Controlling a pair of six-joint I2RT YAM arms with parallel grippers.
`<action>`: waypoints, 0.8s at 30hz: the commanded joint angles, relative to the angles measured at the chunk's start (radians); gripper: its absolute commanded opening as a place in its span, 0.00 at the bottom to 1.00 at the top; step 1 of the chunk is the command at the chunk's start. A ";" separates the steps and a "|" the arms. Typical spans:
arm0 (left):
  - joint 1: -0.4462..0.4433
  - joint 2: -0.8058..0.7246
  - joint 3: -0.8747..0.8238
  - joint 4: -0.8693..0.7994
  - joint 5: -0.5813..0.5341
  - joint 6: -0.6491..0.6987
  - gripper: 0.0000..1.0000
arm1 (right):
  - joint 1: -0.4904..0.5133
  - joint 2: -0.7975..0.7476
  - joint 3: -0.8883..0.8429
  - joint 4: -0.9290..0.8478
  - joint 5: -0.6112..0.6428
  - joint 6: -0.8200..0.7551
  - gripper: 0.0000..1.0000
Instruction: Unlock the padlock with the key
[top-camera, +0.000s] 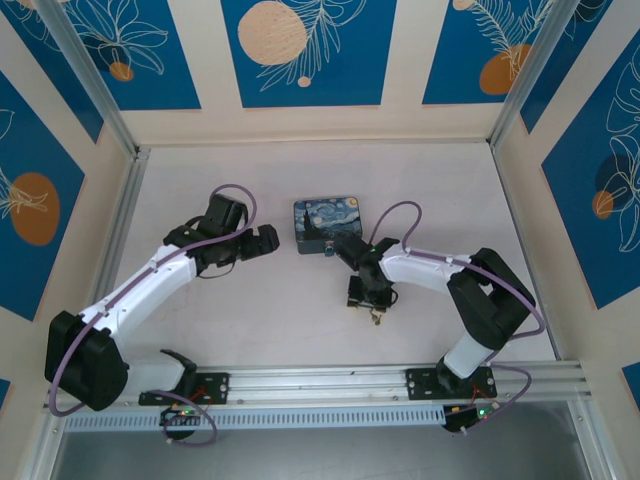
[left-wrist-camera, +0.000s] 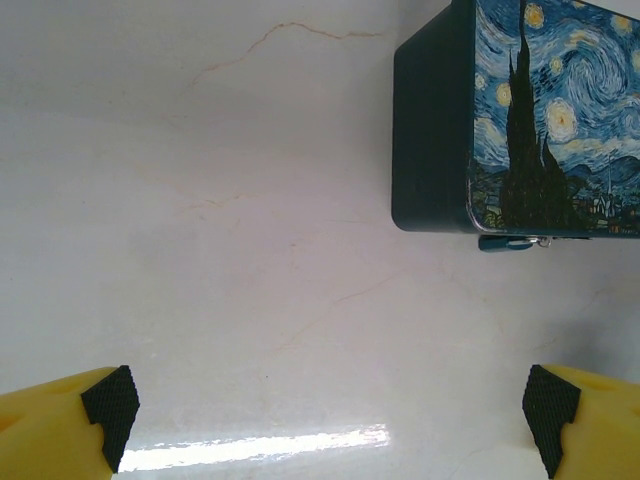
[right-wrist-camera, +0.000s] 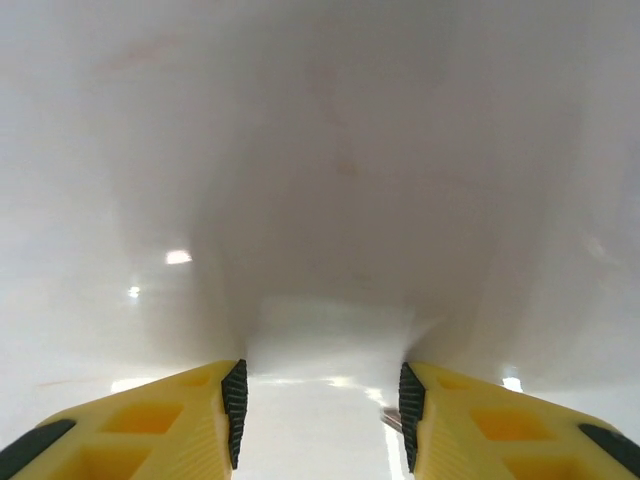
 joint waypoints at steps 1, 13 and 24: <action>0.012 0.003 -0.009 0.012 0.014 -0.009 1.00 | 0.022 0.000 0.037 0.045 -0.023 -0.022 0.47; 0.013 -0.005 -0.018 0.016 0.018 -0.013 1.00 | 0.001 -0.128 -0.067 -0.064 0.076 0.092 0.45; 0.012 0.009 -0.013 0.024 0.030 -0.018 1.00 | -0.007 -0.209 -0.165 -0.090 0.035 0.154 0.39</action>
